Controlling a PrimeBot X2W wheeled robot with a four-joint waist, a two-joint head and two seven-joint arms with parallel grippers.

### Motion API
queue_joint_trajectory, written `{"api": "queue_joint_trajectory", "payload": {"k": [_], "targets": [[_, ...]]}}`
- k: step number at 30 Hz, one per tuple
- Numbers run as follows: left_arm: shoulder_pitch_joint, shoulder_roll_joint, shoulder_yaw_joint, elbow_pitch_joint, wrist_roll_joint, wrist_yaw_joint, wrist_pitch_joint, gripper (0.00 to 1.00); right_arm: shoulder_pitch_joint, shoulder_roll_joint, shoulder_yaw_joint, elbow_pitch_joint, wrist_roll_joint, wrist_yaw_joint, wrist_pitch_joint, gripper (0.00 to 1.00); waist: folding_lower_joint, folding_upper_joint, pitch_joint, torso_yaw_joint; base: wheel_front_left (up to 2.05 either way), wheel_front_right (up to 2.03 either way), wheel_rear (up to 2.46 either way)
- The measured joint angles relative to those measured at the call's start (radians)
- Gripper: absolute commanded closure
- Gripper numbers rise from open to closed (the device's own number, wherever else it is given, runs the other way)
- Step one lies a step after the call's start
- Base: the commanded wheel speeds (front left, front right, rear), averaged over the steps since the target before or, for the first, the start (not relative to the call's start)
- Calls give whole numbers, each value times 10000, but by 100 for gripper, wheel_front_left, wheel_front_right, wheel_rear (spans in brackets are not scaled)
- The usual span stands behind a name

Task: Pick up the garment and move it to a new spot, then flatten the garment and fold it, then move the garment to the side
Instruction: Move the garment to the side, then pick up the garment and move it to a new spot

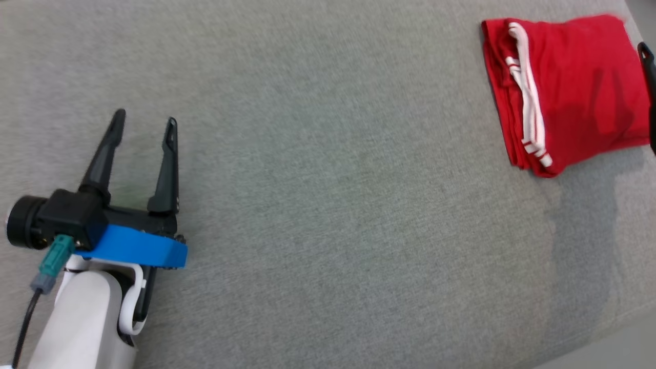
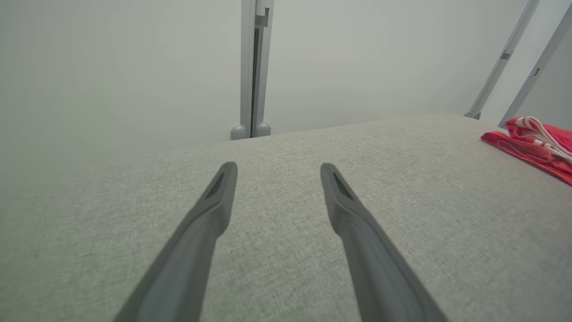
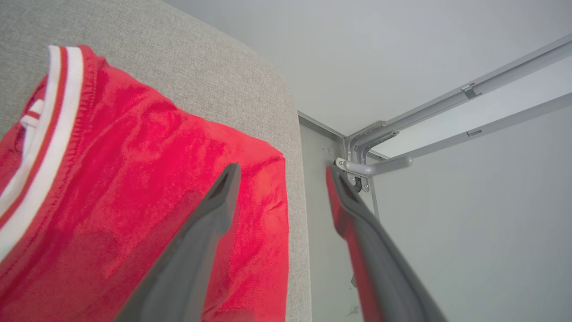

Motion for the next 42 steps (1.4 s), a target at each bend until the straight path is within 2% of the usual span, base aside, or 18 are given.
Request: {"api": "queue_joint_trajectory", "payload": {"k": [7,14,21,25,28,42], "targets": [[743,-518,-86,961,-297,69,-566,0,1452,477,-174,-362,313,-2,-947,0,-4,0,-1810,921,0,0,0],[1679,-997,-59,1615,-545,144,-874,0,4125,1315,-1200,-2470,1383,-2,-1933,0,-5,0,-3665,1932,0,0,0],[2427,-1149,69,1992,-581,96,-915,0,7048,3143,-2499,-4953,1363,-2,-2080,0,-3,0,-4654,2909,0,0,0],[2843,-1210,259,1996,-581,98,-922,0,8215,4126,-2828,-5745,1214,-2,-1985,0,-4,0,-5032,3232,0,0,0],[3103,-1233,366,1985,-581,82,-922,0,8785,4625,-2886,-6165,1035,-4,-1732,0,-3,0,-5140,3310,0,0,0],[3250,-1446,665,1946,-441,-36,-922,0,8969,4771,-3049,-6192,1164,-4,-1561,0,-1,0,-5034,3378,0,0,0]]}}
